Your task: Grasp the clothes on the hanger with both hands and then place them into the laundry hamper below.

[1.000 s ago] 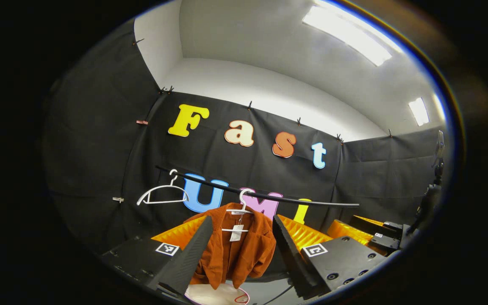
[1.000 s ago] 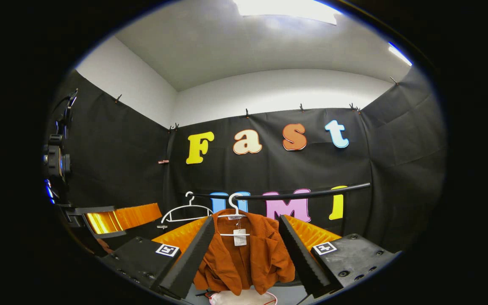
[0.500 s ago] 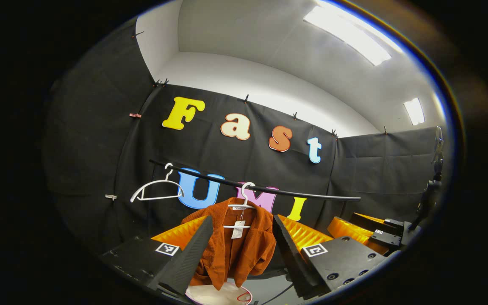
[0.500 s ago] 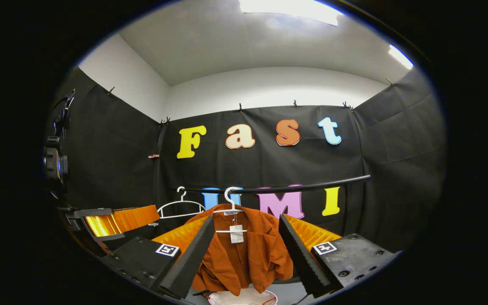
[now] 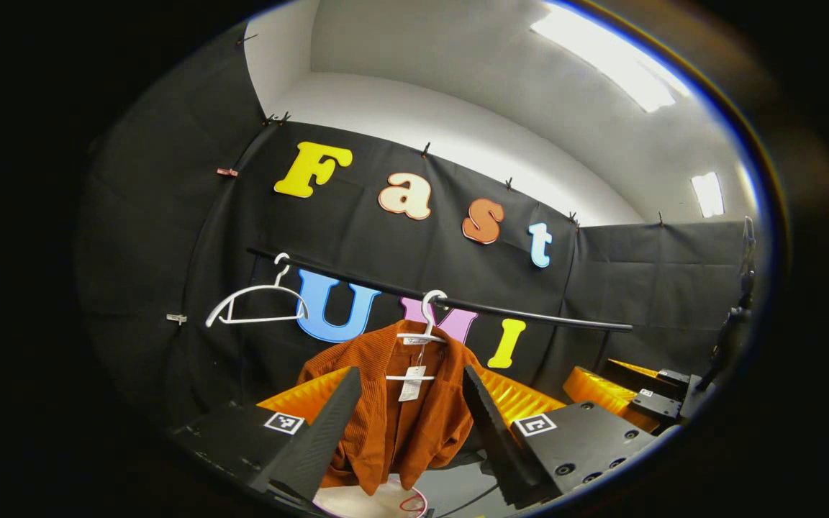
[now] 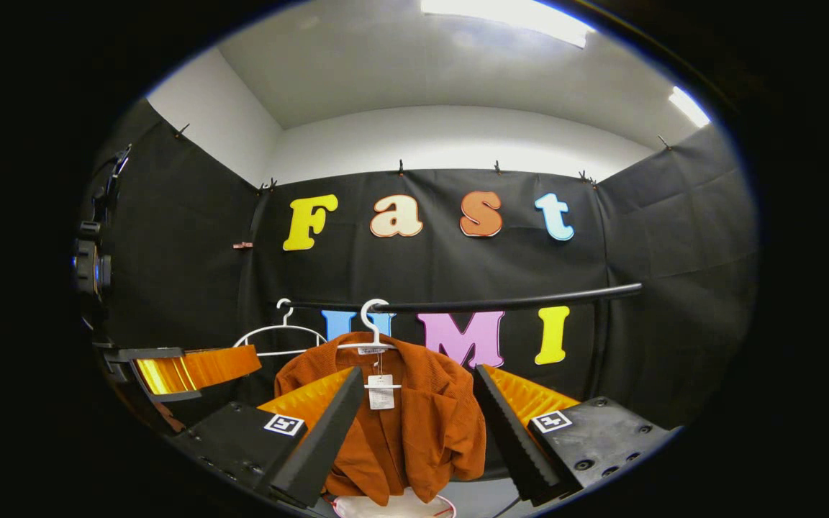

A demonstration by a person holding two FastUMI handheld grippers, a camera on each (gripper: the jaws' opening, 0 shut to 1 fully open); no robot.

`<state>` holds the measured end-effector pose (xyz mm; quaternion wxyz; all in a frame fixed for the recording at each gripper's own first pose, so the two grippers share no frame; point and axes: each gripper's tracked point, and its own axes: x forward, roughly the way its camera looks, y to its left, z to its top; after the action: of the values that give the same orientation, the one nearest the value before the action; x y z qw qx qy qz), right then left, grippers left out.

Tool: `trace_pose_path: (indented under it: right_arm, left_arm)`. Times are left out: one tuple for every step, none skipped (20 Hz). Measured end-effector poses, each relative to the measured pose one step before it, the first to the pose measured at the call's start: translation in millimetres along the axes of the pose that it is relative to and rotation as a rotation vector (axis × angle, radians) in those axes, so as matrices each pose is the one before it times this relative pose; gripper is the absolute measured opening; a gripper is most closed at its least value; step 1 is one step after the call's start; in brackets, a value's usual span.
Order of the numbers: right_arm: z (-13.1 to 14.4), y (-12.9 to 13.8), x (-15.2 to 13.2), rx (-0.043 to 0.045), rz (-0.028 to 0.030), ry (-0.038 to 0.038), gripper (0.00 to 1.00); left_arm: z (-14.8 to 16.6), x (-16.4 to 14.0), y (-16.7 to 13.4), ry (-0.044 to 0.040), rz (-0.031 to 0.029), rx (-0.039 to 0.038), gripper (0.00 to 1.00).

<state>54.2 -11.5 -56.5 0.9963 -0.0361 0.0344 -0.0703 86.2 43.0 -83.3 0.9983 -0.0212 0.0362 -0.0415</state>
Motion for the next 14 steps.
trace_pose_path:
  right_arm:
    - [-9.28,-1.76,13.24,-0.00446,0.01018,0.0061,0.98]
    - [-8.05,-0.56,12.06,0.00018,0.01375,-0.00117,0.99]
    - [-7.9,-0.5,16.18,0.00948,0.0166,-0.0001,0.99]
    - [-11.0,0.06,13.69,0.01148,0.02,0.0083,1.0]
    - [-11.24,-2.15,12.03,0.01046,0.01764,0.00713,1.0]
    - [-9.02,-3.16,12.66,0.00673,0.00967,0.00787,0.99]
    - [-10.47,-2.3,12.47,0.00438,0.01442,0.01141,0.99]
    - [-9.02,-0.46,9.34,0.00241,0.01627,0.00545,0.99]
    - [-6.41,-2.49,9.95,0.00014,0.01375,-0.00045,0.96]
    - [-5.47,-3.19,10.56,-0.00084,0.01124,-0.00051,0.99]
    - [-6.61,-3.05,8.83,0.00226,0.00914,0.00172,0.99]
    - [-8.52,-2.96,6.07,0.00649,0.00599,0.00614,0.99]
    - [-6.99,-1.33,7.39,0.01084,0.00984,0.0101,0.99]
    - [-5.69,0.83,7.63,0.01081,0.01334,0.01058,0.99]
  left_arm:
    - [-4.84,11.12,3.07,-0.007,0.01364,0.00585,0.9]
    - [-4.55,9.99,4.07,-0.00665,0.01948,0.00742,0.9]
    - [-5.8,10.73,3.6,-0.00984,0.02453,0.00451,0.9]
    - [-6.28,10.51,3.18,-0.00173,0.02165,0.00203,0.9]
    - [-8.47,10.77,1.61,-0.00045,0.01828,-0.00103,0.9]
    - [-6.88,10.25,3.5,-0.0006,0.02422,-0.00243,0.9]
    - [-7.62,8.62,4.35,-0.00485,0.02877,-0.00328,0.9]
    - [-6.17,7.81,4.35,-0.00388,0.02901,-0.00234,0.9]
    - [-6.54,7.65,4.93,-0.00976,0.03083,-0.00289,0.9]
    - [-6.16,5.59,5.23,-0.00725,0.03156,-0.00106,0.9]
    - [-8.38,7.77,3.26,0.00458,0.02229,0.001,0.9]
    - [-10.19,7.07,0.85,0.01891,0.01174,0.00412,0.9]
    - [-9.06,8.39,0.51,0.01503,0.00601,0.00583,0.9]
    - [-6.86,7.09,-0.28,0.01075,0.00284,0.00811,0.9]
